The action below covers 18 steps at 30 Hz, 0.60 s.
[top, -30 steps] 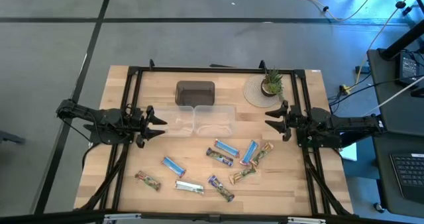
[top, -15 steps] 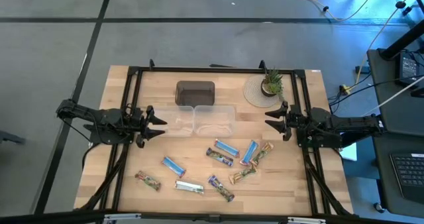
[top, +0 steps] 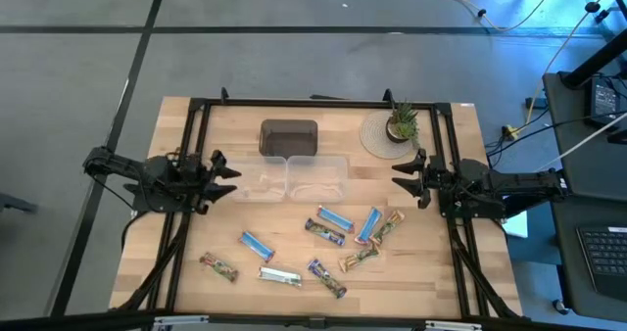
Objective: Pick and place Granola Bars by type
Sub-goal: Put the red granola bar into the black bin
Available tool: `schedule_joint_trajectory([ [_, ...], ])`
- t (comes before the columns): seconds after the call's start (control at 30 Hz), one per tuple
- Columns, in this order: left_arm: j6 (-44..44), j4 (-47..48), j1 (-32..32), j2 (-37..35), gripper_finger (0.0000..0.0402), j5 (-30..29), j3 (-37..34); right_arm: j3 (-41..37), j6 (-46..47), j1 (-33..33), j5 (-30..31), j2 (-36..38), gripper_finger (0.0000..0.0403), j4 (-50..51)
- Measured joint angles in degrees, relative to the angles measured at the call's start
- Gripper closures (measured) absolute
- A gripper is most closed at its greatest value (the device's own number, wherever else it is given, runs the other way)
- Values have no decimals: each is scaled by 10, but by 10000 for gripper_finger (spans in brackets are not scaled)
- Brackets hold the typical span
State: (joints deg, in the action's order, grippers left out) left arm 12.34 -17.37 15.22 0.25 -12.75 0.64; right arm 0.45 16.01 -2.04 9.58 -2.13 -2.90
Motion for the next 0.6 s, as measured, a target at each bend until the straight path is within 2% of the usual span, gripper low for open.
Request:
schedule_joint_trajectory([
  [0.1,-52,-38,0,11,208,9,27,0,0,0,0,0,192,0],
  [0.17,-76,-22,0,37,208,8,55,0,0,0,2,0,192,0],
  [0.33,-106,68,0,178,208,14,164,0,1,0,24,0,192,-3],
  [0.43,-104,176,1,279,208,40,263,0,2,0,39,0,192,-5],
  [0.6,-67,433,21,451,208,48,441,0,2,0,39,0,192,-6],
])
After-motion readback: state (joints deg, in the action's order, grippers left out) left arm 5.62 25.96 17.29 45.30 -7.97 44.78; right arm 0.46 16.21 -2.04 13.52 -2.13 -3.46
